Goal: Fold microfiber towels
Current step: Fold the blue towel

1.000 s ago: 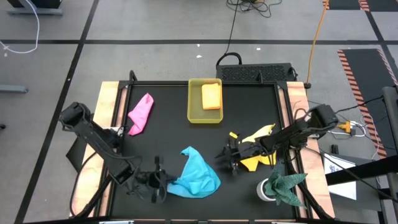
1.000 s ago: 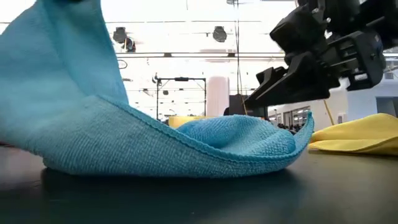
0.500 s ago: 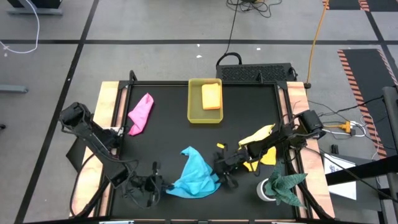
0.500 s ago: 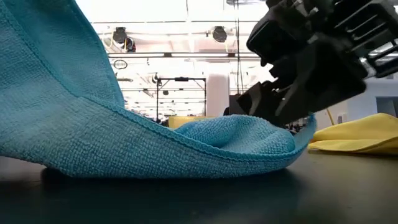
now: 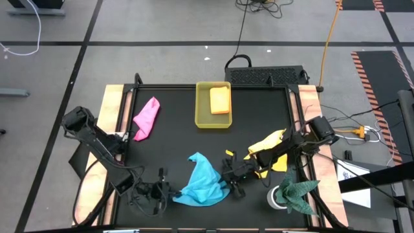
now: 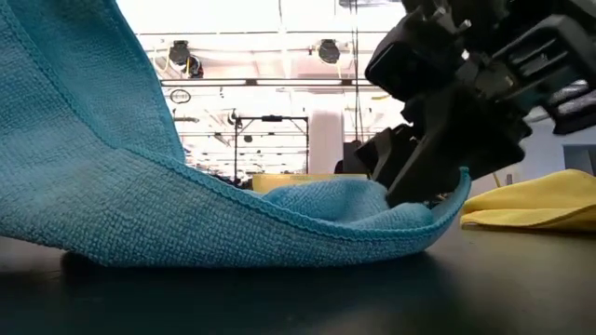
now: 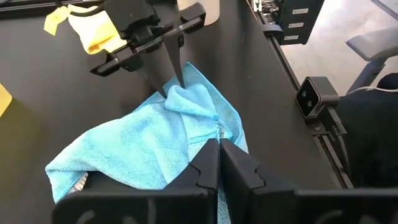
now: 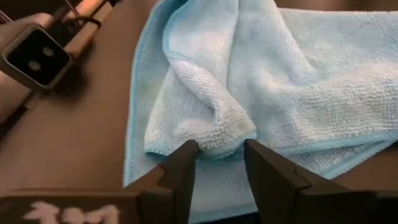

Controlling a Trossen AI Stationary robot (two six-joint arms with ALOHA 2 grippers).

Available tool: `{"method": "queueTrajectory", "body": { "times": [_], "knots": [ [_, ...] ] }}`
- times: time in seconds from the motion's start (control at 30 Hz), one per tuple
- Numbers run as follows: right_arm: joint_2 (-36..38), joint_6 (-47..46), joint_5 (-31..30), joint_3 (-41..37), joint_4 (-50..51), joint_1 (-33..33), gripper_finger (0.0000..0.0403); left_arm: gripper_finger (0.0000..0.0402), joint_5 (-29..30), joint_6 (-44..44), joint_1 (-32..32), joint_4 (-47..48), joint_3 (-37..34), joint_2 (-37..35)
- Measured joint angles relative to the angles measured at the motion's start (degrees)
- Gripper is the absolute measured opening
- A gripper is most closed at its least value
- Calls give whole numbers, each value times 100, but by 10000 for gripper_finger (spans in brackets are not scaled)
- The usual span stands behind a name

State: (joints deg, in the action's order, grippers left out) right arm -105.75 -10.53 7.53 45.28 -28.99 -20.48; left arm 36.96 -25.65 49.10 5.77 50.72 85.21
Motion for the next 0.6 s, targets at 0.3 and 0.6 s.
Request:
{"method": "queueTrajectory", "body": {
  "times": [0.3, 0.6],
  "knots": [
    [187, 541, -145, -2, -455, -1, 25, 18, 89, 614, 57, -551, -2, -5],
    [1786, 1804, -2552, -4, -77, -308, 3, 10, 1379, 3788, 477, -2228, -2, -871]
  ]
}}
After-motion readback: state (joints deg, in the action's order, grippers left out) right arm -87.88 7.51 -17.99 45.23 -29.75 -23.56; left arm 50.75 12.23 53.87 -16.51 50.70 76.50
